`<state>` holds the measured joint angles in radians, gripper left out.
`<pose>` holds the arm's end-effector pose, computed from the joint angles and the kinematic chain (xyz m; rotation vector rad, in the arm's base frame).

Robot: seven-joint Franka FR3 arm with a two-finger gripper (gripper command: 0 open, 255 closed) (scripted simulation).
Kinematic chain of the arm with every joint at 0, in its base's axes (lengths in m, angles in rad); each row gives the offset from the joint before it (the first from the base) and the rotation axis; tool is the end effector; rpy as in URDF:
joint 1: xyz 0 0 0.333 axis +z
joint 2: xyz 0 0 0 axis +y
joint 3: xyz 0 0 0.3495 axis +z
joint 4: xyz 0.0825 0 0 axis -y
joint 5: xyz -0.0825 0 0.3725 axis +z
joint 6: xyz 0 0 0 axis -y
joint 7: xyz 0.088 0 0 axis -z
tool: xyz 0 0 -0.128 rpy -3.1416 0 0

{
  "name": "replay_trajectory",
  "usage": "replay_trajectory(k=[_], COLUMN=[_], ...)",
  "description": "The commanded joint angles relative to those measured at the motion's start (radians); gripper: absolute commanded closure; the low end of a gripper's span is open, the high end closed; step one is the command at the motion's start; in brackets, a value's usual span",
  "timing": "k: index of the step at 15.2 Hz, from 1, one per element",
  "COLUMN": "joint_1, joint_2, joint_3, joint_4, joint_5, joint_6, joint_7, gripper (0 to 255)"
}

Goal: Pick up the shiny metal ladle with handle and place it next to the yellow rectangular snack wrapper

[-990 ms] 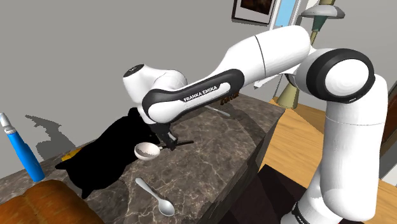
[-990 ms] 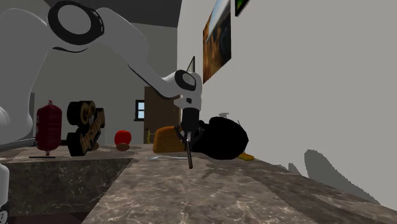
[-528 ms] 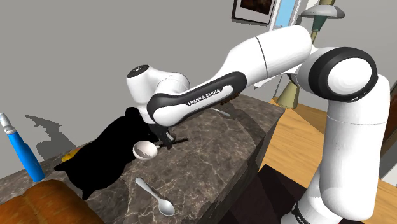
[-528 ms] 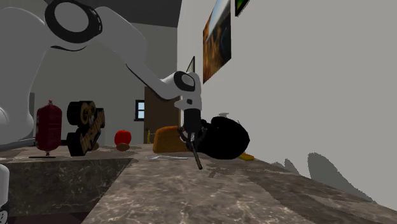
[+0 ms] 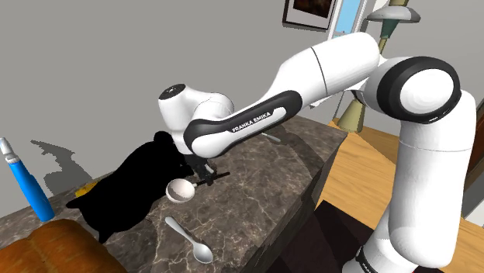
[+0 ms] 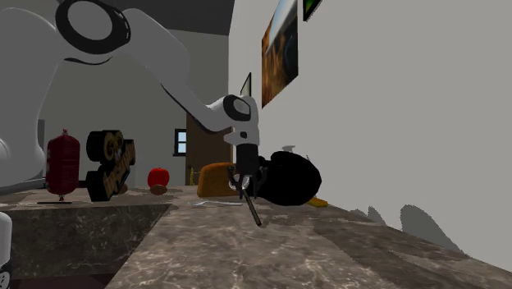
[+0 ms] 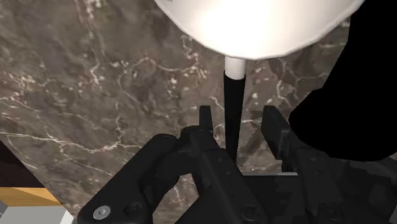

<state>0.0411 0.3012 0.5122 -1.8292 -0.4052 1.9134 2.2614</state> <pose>0.5414 0.2676 0.3930 2.0978 -2.0431 0.2818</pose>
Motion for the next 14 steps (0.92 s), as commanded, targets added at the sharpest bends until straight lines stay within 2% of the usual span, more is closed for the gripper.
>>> replay_trajectory(k=[1, 2, 3, 4, 5, 9, 14], joint_1=[-0.011, -0.003, 0.019, 0.025, 0.006, -0.011, -0.011], joint_2=[0.067, 0.083, 0.119, 0.138, 0.102, 0.042, 0.042], joint_3=[0.0, -0.001, 0.003, 0.0, 0.014, 0.052, 0.052], joint_4=[-0.024, -0.035, 0.041, 0.066, 0.015, 0.06, 0.06], joint_5=[0.007, -0.004, -0.011, -0.019, -0.01, 0.034, 0.034], joint_6=[0.269, 0.291, 0.242, 0.233, 0.25, 0.152, 0.152], joint_7=[-0.014, 0.005, 0.013, 0.014, 0.016, -0.01, -0.011], gripper=[0, 0, 0, 0, 0, 0, 0])
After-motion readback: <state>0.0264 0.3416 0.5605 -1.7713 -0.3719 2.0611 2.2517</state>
